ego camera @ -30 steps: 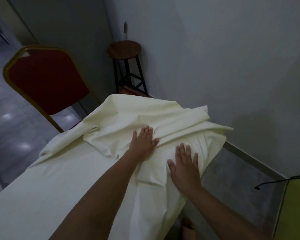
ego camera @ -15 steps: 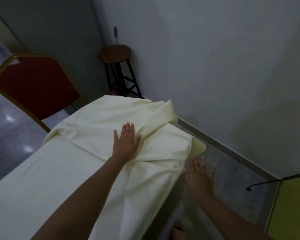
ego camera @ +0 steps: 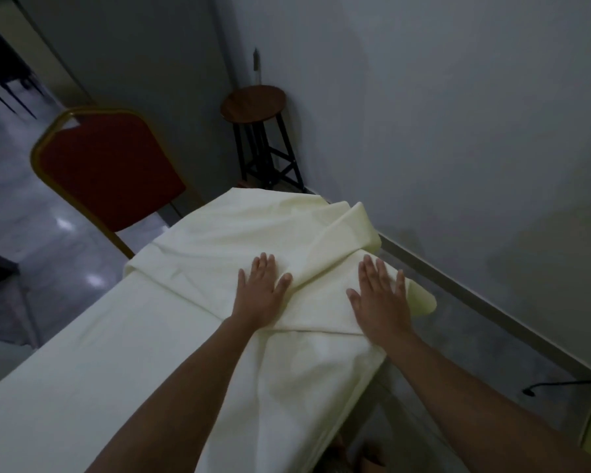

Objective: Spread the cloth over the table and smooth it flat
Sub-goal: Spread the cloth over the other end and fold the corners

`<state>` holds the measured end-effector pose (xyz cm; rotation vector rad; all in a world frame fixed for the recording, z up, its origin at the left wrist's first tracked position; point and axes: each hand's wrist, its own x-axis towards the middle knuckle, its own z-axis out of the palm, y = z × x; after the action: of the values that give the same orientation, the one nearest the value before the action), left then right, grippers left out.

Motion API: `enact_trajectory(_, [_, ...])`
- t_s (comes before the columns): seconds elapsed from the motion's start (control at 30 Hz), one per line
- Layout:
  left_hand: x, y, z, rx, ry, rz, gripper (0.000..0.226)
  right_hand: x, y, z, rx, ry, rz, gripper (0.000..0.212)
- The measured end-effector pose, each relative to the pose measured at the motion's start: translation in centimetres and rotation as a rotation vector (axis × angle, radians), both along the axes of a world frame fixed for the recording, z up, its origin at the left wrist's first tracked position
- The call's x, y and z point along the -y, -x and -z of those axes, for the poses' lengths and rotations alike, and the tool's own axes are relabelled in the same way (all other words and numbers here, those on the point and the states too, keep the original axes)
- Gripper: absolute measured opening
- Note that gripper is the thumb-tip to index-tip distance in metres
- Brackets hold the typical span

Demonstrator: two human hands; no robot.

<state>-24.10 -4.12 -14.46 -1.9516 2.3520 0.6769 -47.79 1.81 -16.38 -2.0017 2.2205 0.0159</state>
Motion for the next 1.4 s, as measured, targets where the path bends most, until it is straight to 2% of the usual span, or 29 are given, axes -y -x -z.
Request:
enact_trajectory(0.17, [5.1,-0.8,0.8,0.020,0.026,-0.011,0.069,-2.0,2.1,0.3,0.029,-0.003,0.053,0.072])
enact_trajectory(0.33, [8.9,-0.1,2.4,0.027,0.072,-0.014,0.069,-1.5,1.5,-0.2,0.065,0.016,0.257,0.078])
enact_trajectory(0.4, [9.7,0.1,2.9,0.037,0.102,-0.003,0.069,-0.1,0.6,-0.5,0.077,0.072,0.288,0.073])
enact_trajectory(0.63, [13.7,1.0,3.3,0.020,0.180,-0.048,0.071,4.8,-3.2,-1.2,0.104,0.080,0.172,0.061])
enact_trajectory(0.73, [15.9,2.2,3.2,-0.016,0.194,-0.085,0.073,5.3,-2.5,-0.7,0.137,0.054,0.161,0.060])
enact_trajectory(0.93, [18.8,3.1,3.3,-0.021,0.247,-0.098,0.074,5.9,-0.3,-0.3,0.071,0.034,0.179,0.063])
enact_trajectory(1.07, [17.7,3.2,3.1,-0.027,0.237,0.039,0.075,6.6,-2.2,-0.6,0.094,0.035,0.166,0.070])
enact_trajectory(1.23, [12.8,4.4,3.4,-0.129,0.159,0.040,0.073,4.8,-2.6,-0.8,0.071,0.043,0.139,0.071])
enact_trajectory(1.3, [13.2,3.8,2.9,-0.151,0.188,0.055,0.070,3.5,-1.6,-0.6,0.059,0.053,0.121,0.067])
enact_trajectory(1.4, [16.7,2.2,1.2,-0.112,0.289,-0.078,0.065,2.5,-1.0,-0.3,0.058,0.048,0.127,0.065])
